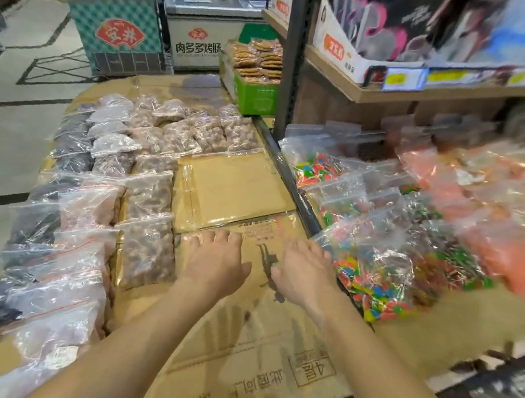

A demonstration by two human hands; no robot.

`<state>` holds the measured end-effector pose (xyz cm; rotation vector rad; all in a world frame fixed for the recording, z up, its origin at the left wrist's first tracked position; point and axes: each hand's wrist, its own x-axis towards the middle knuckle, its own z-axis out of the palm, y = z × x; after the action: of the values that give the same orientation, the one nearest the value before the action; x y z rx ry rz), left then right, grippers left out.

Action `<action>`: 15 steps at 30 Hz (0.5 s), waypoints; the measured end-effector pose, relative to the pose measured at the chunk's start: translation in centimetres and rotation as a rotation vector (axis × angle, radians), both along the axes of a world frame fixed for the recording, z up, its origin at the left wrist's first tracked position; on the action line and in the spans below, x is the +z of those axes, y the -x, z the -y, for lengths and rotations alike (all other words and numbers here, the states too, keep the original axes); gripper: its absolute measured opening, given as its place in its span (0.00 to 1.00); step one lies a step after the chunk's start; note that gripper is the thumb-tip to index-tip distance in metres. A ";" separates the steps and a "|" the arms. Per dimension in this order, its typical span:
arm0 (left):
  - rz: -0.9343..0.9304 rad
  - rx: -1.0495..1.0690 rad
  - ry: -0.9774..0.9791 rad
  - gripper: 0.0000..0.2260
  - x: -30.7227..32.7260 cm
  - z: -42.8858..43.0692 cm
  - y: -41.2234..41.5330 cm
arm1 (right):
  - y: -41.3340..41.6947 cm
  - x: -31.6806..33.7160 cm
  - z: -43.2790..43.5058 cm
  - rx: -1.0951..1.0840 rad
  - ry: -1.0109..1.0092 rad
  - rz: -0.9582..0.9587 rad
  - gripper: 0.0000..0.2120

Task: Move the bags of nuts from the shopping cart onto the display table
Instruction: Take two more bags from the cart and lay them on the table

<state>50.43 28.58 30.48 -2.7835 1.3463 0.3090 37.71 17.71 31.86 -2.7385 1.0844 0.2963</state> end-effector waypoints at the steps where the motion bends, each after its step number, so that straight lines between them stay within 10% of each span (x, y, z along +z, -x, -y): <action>1: -0.006 -0.026 0.005 0.27 0.2 0.1 0.7 | 1.1 0.1 -0.3 -0.026 0.007 -0.004 0.30; 15: 0.013 -0.449 0.007 0.26 2.1 2.8 15.0 | 18.0 0.7 -3.1 -0.436 -0.007 -0.001 0.31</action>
<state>35.44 25.77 32.56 -2.3843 1.9078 0.2630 19.74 20.86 32.58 -2.4061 1.6290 0.2334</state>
